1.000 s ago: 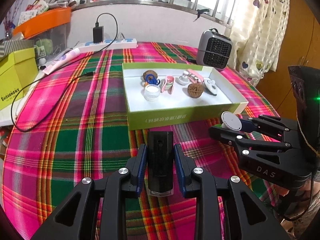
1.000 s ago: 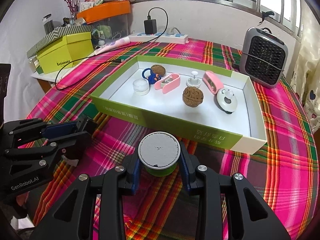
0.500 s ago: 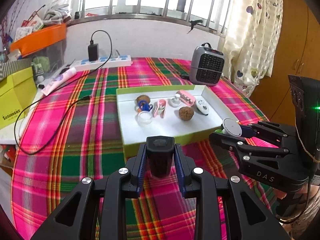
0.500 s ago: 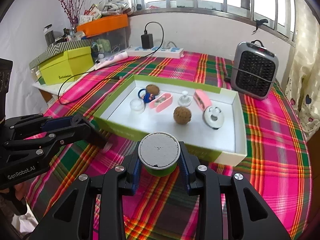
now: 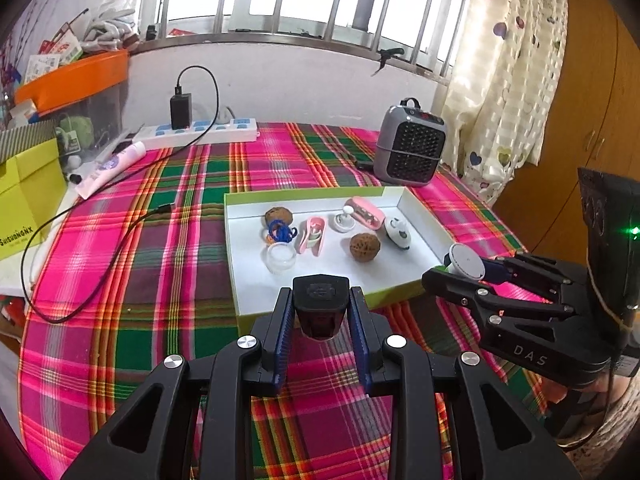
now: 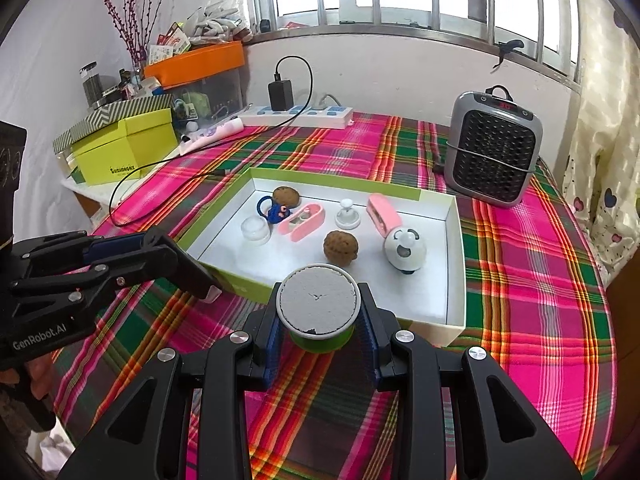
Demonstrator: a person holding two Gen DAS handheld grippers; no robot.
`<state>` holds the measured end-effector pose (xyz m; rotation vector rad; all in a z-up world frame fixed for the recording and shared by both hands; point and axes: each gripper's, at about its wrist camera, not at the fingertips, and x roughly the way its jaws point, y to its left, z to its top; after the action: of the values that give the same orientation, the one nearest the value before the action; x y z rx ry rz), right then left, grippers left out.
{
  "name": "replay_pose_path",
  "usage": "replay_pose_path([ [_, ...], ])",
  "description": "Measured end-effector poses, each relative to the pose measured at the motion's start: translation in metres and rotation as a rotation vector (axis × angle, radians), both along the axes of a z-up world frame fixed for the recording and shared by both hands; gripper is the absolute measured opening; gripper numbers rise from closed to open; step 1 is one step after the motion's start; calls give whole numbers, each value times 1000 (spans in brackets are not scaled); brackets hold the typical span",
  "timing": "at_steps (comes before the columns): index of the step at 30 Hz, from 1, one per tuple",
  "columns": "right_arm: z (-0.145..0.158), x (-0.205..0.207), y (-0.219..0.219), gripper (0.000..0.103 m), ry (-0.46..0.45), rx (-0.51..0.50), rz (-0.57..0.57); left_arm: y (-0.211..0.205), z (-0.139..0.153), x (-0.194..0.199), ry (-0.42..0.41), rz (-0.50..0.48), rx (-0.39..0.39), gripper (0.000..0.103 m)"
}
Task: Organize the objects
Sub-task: 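Carry the black case with the left tool into the tray while the right tool carries the spool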
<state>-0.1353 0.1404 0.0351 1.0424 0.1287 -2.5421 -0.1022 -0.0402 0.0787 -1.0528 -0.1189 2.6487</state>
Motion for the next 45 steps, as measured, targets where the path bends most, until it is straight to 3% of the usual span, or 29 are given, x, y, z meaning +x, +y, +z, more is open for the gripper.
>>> replay_pose_path([
  [7,10,-9,5,34,22,-6,-9,-2,15,-10,43,6,6,25],
  [12,9,-20,7,34,15,2,-11,-1,16,-23,30,-4,5,25],
  [34,-27,-74,9,34,-129,21,7,11,-19,-68,-78,-31,-39,25],
  [45,-35,-87,11,34,-149,34,5,21,-22,-84,-78,-47,-59,25],
])
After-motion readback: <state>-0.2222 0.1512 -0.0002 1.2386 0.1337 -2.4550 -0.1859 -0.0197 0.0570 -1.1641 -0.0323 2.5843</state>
